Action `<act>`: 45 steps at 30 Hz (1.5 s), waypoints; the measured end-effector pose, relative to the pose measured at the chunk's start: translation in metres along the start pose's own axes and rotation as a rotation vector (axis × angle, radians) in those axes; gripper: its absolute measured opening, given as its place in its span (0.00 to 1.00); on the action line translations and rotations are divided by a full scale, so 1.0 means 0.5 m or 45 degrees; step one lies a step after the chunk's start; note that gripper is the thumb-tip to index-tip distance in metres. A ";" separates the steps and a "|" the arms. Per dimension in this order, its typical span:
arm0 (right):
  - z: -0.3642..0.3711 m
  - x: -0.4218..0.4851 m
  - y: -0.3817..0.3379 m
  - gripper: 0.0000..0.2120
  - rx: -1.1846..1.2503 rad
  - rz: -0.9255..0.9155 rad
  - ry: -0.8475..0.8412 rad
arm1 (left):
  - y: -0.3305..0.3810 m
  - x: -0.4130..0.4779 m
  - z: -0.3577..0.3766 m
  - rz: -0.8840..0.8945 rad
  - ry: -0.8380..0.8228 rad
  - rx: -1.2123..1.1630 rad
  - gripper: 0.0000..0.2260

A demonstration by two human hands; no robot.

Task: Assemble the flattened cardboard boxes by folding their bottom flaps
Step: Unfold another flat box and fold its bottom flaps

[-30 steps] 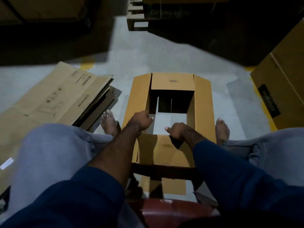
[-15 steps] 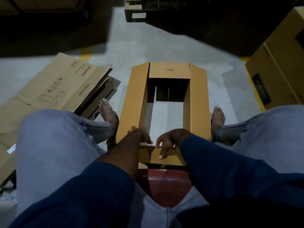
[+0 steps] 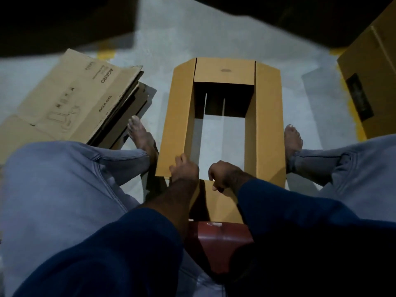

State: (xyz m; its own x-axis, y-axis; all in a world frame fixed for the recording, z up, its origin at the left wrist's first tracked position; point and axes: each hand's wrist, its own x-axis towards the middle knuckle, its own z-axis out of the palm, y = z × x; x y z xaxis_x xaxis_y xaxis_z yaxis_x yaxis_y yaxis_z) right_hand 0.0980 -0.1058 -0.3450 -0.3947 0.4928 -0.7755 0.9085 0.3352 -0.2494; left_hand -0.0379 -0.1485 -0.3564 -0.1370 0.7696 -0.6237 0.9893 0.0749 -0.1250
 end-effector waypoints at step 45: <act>-0.163 0.116 0.266 0.32 0.858 0.874 0.650 | -0.074 0.233 -0.162 -0.449 0.090 -0.841 0.18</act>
State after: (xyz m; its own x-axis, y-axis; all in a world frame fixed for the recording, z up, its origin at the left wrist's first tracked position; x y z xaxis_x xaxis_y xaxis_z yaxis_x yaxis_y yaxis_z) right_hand 0.1850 0.0326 -0.3759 0.3569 0.7343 -0.5775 0.7838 -0.5717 -0.2425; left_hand -0.0866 -0.0103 -0.3619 -0.4698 0.6668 -0.5785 0.7141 0.6723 0.1949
